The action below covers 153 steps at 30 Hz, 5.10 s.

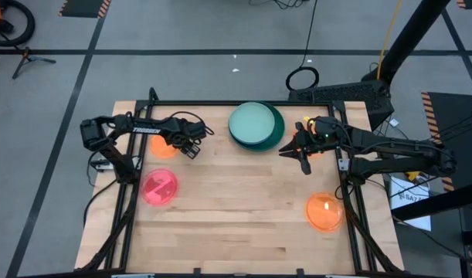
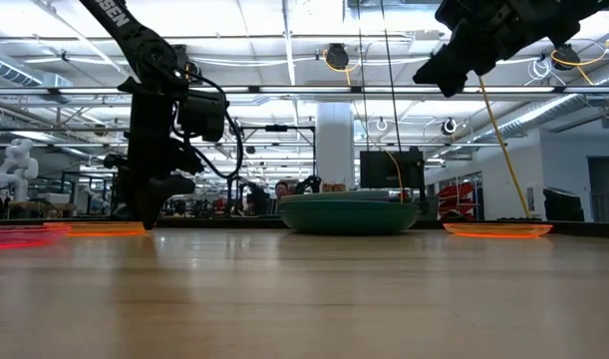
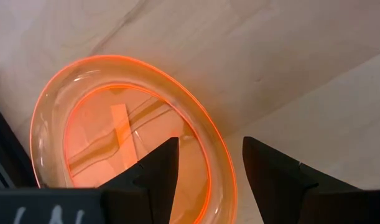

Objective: Stack plastic plates
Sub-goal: Stack the top left orange plate on the light blue plate

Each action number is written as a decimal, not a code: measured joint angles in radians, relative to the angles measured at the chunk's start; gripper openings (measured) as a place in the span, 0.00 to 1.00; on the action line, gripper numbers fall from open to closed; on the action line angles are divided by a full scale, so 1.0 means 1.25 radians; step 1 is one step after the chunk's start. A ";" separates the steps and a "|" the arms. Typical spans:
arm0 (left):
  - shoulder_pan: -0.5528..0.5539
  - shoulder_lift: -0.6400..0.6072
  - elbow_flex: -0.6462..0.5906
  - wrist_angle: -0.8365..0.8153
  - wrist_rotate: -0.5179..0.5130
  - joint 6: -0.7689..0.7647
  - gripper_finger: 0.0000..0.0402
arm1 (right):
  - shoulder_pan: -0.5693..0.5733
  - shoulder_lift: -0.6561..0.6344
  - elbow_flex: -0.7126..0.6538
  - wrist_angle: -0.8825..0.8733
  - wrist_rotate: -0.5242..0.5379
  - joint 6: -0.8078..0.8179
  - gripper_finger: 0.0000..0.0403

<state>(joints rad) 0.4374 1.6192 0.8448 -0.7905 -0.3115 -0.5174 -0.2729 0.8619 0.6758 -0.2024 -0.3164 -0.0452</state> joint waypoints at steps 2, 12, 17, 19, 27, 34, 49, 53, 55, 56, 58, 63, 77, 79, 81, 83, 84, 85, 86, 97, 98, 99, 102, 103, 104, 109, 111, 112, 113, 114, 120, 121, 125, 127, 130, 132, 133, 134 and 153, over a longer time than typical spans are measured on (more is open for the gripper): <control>0.000 0.000 0.000 0.000 0.000 -0.001 0.46 | 0.000 0.000 0.000 -0.003 0.000 0.000 0.14; -0.001 0.000 0.000 0.000 0.011 -0.013 0.46 | 0.000 0.000 0.000 -0.009 0.000 0.006 0.14; -0.017 0.000 -0.001 0.000 0.019 -0.020 0.46 | 0.000 0.000 0.000 -0.010 0.000 0.006 0.14; -0.021 0.000 -0.001 0.000 0.021 -0.022 0.46 | 0.000 0.000 0.000 -0.010 0.000 0.006 0.14; -0.022 0.000 -0.001 0.001 0.021 -0.030 0.34 | 0.000 0.000 0.000 -0.010 0.000 0.007 0.14; -0.022 0.000 -0.001 0.001 0.020 -0.033 0.25 | 0.000 0.000 -0.001 -0.010 0.000 0.007 0.14; -0.022 0.000 -0.001 0.002 0.011 -0.033 0.24 | 0.000 0.000 -0.001 -0.010 0.000 0.007 0.13; -0.022 0.000 -0.001 0.002 0.011 -0.033 0.24 | 0.000 0.000 -0.001 -0.010 0.000 0.006 0.13; -0.022 0.000 -0.001 0.002 0.011 -0.034 0.24 | 0.000 0.000 -0.001 -0.010 0.000 0.006 0.13; -0.022 0.000 -0.001 0.002 0.011 -0.035 0.24 | 0.000 0.000 -0.001 -0.010 0.000 0.006 0.13; -0.022 0.000 -0.001 0.002 0.011 -0.036 0.24 | 0.000 0.000 -0.001 -0.010 0.000 0.006 0.13; -0.022 0.000 -0.001 0.002 0.011 -0.037 0.24 | 0.000 0.000 -0.001 -0.010 0.000 0.006 0.13; -0.046 0.000 -0.001 0.002 0.008 -0.079 0.02 | 0.000 0.000 -0.001 -0.010 0.000 0.006 0.13; -0.056 0.000 -0.001 0.002 0.004 -0.088 0.01 | 0.000 0.000 -0.001 -0.010 0.000 0.006 0.13; -0.068 0.000 -0.001 0.001 -0.006 -0.097 0.01 | 0.000 0.000 -0.001 -0.010 0.000 0.006 0.13; -0.079 0.000 -0.001 0.001 -0.009 -0.106 0.01 | 0.000 0.000 -0.001 -0.010 0.000 0.006 0.13; -0.086 -0.001 -0.001 0.001 -0.009 -0.109 0.01 | 0.000 0.000 -0.001 -0.010 0.000 0.006 0.13; -0.093 -0.001 -0.001 -0.001 -0.010 -0.112 0.01 | 0.000 0.000 -0.001 -0.010 0.000 0.006 0.13; -0.100 -0.003 -0.001 -0.005 -0.010 -0.114 0.01 | 0.000 0.000 -0.001 -0.010 0.000 0.006 0.13; -0.206 -0.055 0.072 -0.148 -0.051 -0.028 0.01 | 0.000 0.000 -0.001 -0.010 0.000 0.006 0.13; -0.221 -0.060 0.088 -0.156 -0.054 -0.006 0.01 | 0.000 0.000 -0.001 -0.010 0.000 0.006 0.13; -0.236 -0.063 0.102 -0.161 -0.054 0.016 0.01 | 0.000 0.001 -0.001 -0.010 0.000 0.006 0.13; -0.284 -0.066 0.144 -0.174 -0.052 0.089 0.01 | 0.000 0.000 -0.001 -0.010 0.000 0.006 0.13; -0.298 -0.067 0.159 -0.170 -0.052 0.112 0.01 | 0.000 0.001 -0.001 -0.010 0.000 0.006 0.13; -0.312 -0.067 0.176 -0.170 -0.052 0.132 0.01 | 0.000 0.000 -0.001 -0.010 0.000 0.006 0.13; -0.366 -0.068 0.256 -0.173 -0.071 0.178 0.01 | 0.000 0.000 -0.001 -0.010 0.000 0.006 0.13; -0.385 -0.068 0.292 -0.173 -0.094 0.199 0.01 | 0.000 0.000 -0.001 -0.010 0.000 0.006 0.13; -0.394 -0.068 0.310 -0.173 -0.103 0.211 0.01 | 0.000 0.000 -0.001 -0.010 0.000 0.006 0.13; -0.403 -0.068 0.327 -0.173 -0.110 0.225 0.01 | 0.000 0.000 -0.001 -0.010 0.000 0.006 0.13; -0.412 -0.068 0.345 -0.172 -0.114 0.241 0.01 | 0.000 0.000 -0.001 -0.010 0.000 0.006 0.13; -0.429 -0.068 0.410 -0.113 -0.116 0.322 0.01 | 0.000 0.000 -0.001 -0.006 0.000 0.006 0.13; -0.427 -0.068 0.414 -0.095 -0.117 0.340 0.01 | 0.000 0.000 -0.001 -0.004 0.000 0.006 0.13; -0.410 -0.068 0.415 -0.011 -0.116 0.421 0.01 | 0.000 0.000 -0.001 -0.004 0.000 0.006 0.13; -0.398 -0.064 0.415 0.034 -0.117 0.459 0.01 | 0.000 0.000 -0.001 -0.004 0.000 0.006 0.13; -0.377 -0.060 0.415 0.080 -0.113 0.513 0.01 | 0.000 0.000 -0.001 -0.004 0.000 0.006 0.13; -0.360 -0.056 0.415 0.109 -0.109 0.542 0.01 | 0.000 0.000 -0.001 -0.004 0.000 0.006 0.13; -0.350 -0.052 0.416 0.120 -0.108 0.553 0.01 | 0.000 0.000 -0.001 -0.004 0.000 0.005 0.13; -0.340 -0.048 0.416 0.124 -0.107 0.560 0.01 | 0.000 0.000 -0.001 -0.004 0.000 0.005 0.13; -0.209 0.112 0.415 0.270 -0.036 0.671 0.01 | 0.000 0.000 -0.001 -0.003 0.000 -0.001 0.13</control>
<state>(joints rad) 0.1756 1.7595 1.3632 -0.4527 -0.3561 0.3210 -0.2729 0.8619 0.6750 -0.2066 -0.3164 -0.0460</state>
